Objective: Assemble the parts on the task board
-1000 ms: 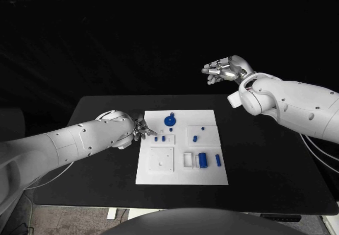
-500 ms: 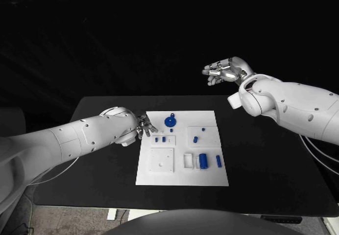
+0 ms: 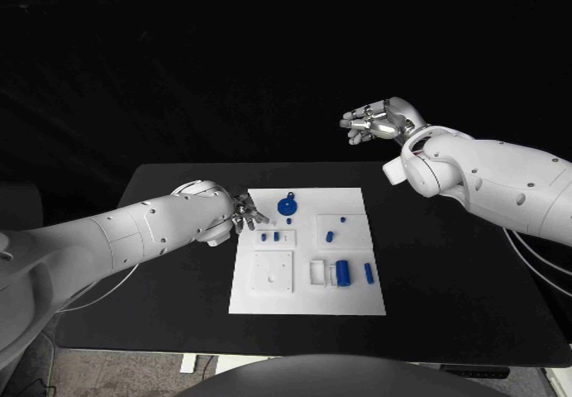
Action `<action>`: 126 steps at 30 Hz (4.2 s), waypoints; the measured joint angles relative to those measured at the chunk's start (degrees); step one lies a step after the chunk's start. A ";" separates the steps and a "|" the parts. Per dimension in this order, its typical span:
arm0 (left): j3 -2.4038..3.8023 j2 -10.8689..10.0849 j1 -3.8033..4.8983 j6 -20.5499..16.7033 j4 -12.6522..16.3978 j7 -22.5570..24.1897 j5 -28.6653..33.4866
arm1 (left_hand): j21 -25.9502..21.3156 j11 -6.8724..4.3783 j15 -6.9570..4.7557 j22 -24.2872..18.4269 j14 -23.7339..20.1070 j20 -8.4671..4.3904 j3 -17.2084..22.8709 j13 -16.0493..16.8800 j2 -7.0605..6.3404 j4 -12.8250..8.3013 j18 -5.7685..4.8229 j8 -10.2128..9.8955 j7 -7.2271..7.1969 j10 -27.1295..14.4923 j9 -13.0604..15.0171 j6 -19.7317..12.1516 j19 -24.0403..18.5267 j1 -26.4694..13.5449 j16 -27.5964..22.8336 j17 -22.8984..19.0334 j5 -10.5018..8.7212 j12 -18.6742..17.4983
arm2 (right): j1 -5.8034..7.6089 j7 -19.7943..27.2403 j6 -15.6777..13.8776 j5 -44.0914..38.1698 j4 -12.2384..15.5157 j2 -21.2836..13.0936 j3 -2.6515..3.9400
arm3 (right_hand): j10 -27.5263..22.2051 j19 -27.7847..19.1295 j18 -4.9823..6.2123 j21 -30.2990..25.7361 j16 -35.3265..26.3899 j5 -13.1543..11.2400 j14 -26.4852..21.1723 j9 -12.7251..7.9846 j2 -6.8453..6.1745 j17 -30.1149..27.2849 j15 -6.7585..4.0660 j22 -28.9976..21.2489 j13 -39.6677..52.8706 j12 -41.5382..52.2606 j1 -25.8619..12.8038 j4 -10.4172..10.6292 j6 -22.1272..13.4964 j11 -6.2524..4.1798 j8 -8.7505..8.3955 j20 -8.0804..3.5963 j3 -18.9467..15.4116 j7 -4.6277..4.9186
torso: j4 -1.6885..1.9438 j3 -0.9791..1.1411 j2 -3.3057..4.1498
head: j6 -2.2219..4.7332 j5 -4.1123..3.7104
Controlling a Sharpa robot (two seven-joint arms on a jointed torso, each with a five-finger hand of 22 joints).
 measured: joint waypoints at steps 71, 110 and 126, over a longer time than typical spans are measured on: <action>-1.73 10.92 -3.46 -12.80 -17.81 29.41 -28.89 | 0.18 3.36 1.80 5.05 -2.71 1.73 0.95 -5.93 -2.47 -12.30 1.80 -1.84 0.56 -9.69 -0.39 -0.38 -2.22 9.95 -1.65 -2.89 2.61 -11.63 | 1.24 0.30 1.81 0.06 1.14 0.84 0.02 | -2.07 -12.79 0.00 -0.37 -16.92 0.73 0.71 0.00 -0.97 -31.82 4.21 -0.46 -9.41 -23.91 -2.79 -0.47 1.51 4.51 0.00 4.81 7.10 1.14 | -2.78 -0.88 3.03 | 2.77 0.36; -1.73 11.26 -4.51 -12.89 -19.88 30.99 -25.67 | 1.82 3.90 1.78 5.02 0.80 2.14 6.40 -6.03 -0.60 -12.21 2.75 -1.84 0.82 -13.02 -0.70 -4.16 -1.00 9.33 -0.99 -3.81 2.60 -11.63 | 1.37 0.28 1.81 0.07 1.53 1.00 0.01 | -2.07 -12.81 0.00 -0.37 -17.16 0.94 0.72 0.00 -1.21 -32.46 4.20 -0.46 -9.39 -23.91 -2.55 -0.31 1.51 4.51 0.00 4.83 7.26 1.13 | -2.83 -0.86 3.23 | 2.76 -0.53; -1.73 11.58 -4.56 -13.06 -19.62 31.43 -24.21 | 2.34 3.67 1.78 5.01 1.20 2.34 6.85 -6.03 -1.16 -12.02 3.57 -1.83 1.19 -12.93 -0.73 -3.47 -0.81 8.77 -0.99 -3.44 1.92 -11.63 | 1.44 0.27 1.81 0.07 1.58 1.05 0.01 | -2.07 -12.99 0.01 -0.37 -17.16 0.93 0.72 0.00 -1.21 -32.55 4.20 -0.46 -9.39 -23.91 -2.55 -0.31 1.51 4.51 0.00 5.01 7.26 1.13 | -2.80 -0.81 3.25 | 2.87 -0.90</action>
